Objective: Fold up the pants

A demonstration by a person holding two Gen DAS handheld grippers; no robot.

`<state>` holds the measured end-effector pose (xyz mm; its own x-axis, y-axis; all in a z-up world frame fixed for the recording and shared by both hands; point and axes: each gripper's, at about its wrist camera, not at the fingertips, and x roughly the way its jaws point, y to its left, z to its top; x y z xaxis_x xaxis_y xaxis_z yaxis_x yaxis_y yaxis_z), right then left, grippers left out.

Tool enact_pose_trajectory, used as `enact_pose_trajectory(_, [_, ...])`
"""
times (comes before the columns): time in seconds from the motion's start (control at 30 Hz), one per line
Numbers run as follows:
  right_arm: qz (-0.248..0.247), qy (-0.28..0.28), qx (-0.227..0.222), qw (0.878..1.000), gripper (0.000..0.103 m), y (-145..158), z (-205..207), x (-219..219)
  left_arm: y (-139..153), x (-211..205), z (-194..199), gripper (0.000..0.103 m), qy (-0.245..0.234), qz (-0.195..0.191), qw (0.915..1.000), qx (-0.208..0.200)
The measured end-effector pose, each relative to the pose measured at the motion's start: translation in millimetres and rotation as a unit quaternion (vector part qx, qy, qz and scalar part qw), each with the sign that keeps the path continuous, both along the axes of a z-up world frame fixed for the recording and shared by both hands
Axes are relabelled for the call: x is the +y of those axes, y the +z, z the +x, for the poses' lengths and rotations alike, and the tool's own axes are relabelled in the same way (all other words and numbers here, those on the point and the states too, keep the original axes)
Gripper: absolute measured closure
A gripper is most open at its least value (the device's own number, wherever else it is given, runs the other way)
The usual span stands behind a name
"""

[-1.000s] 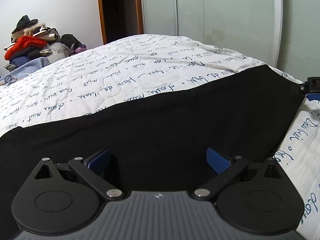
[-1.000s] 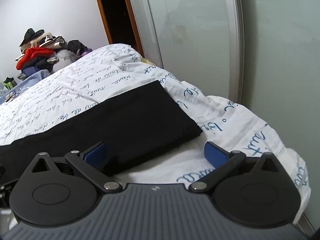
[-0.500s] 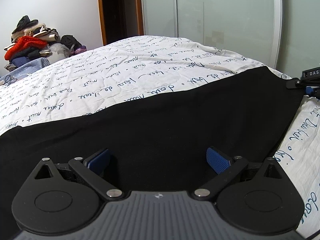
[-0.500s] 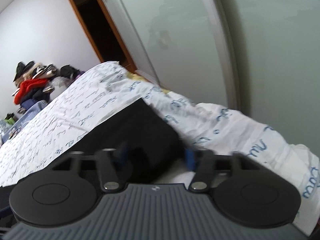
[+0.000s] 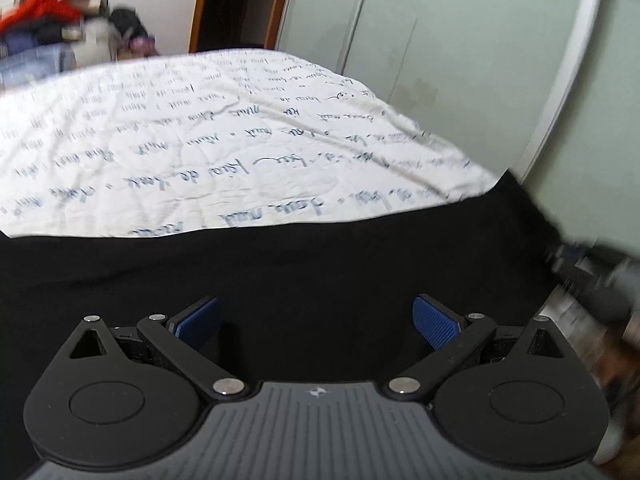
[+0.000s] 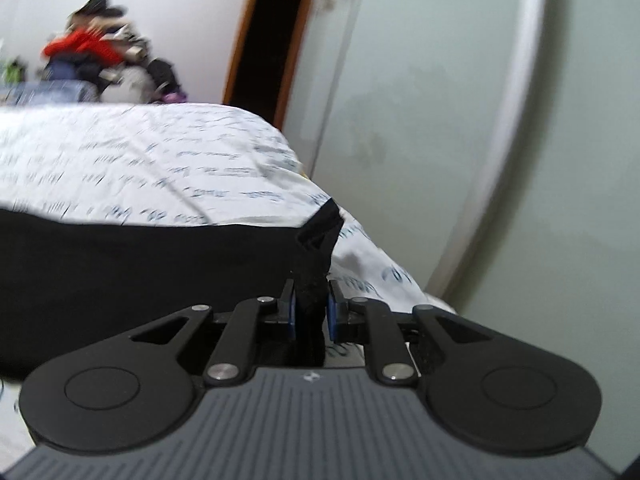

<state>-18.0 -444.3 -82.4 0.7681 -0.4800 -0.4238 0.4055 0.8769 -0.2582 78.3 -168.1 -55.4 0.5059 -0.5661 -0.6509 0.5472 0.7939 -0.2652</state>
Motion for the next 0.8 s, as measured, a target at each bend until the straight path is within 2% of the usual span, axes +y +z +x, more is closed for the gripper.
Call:
enact_pose_trajectory(0.07, [-0.029, 0.020, 0.010, 0.999, 0.088, -3, 3, 14, 1, -3, 10, 0.000, 0.008, -0.025, 0.9991, 0.032])
enact_pose_trajectory(0.13, [-0.060, 0.040, 0.021, 0.997, 0.088, -6, 5, 28, 3, -7, 21, 0.000, 0.012, -0.067, 0.9954, 0.068])
enact_pose_trajectory(0.2, [-0.085, 0.060, 0.027, 0.994, 0.088, -9, 5, 42, 4, -14, 32, 0.000, 0.000, -0.114, 0.9880, 0.103])
enact_pose_trajectory(0.27, [-0.110, 0.073, 0.032, 0.991, 0.088, -10, 4, 52, 4, -26, 42, 0.000, -0.016, -0.144, 0.9798, 0.138])
enact_pose_trajectory(0.33, [-0.130, 0.085, 0.039, 0.987, 0.088, -12, 4, 60, 3, -45, 47, 0.000, -0.039, -0.155, 0.9738, 0.161])
enact_pose_trajectory(0.47, [-0.147, 0.099, 0.045, 0.983, 0.089, -12, 2, 72, -1, -81, 50, 0.000, -0.059, -0.149, 0.9690, 0.187])
enact_pose_trajectory(0.67, [-0.151, 0.114, 0.037, 0.981, 0.089, -8, -7, 82, -15, -110, 59, 0.003, -0.046, -0.160, 0.9564, 0.240])
enact_pose_trajectory(0.7, [-0.154, 0.117, 0.037, 0.981, 0.089, -7, -10, 83, -14, -112, 59, 0.008, -0.049, -0.163, 0.9552, 0.242])
enact_pose_trajectory(0.73, [-0.154, 0.120, 0.035, 0.980, 0.089, -7, -11, 85, -13, -115, 59, 0.030, -0.054, -0.165, 0.9541, 0.244])
enact_pose_trajectory(0.77, [-0.152, 0.124, 0.035, 0.980, 0.089, -7, -12, 87, -14, -119, 61, 0.059, -0.061, -0.162, 0.9524, 0.251])
enact_pose_trajectory(0.8, [-0.153, 0.128, 0.035, 0.979, 0.089, -7, -13, 88, -16, -125, 62, 0.071, -0.070, -0.156, 0.9494, 0.264])
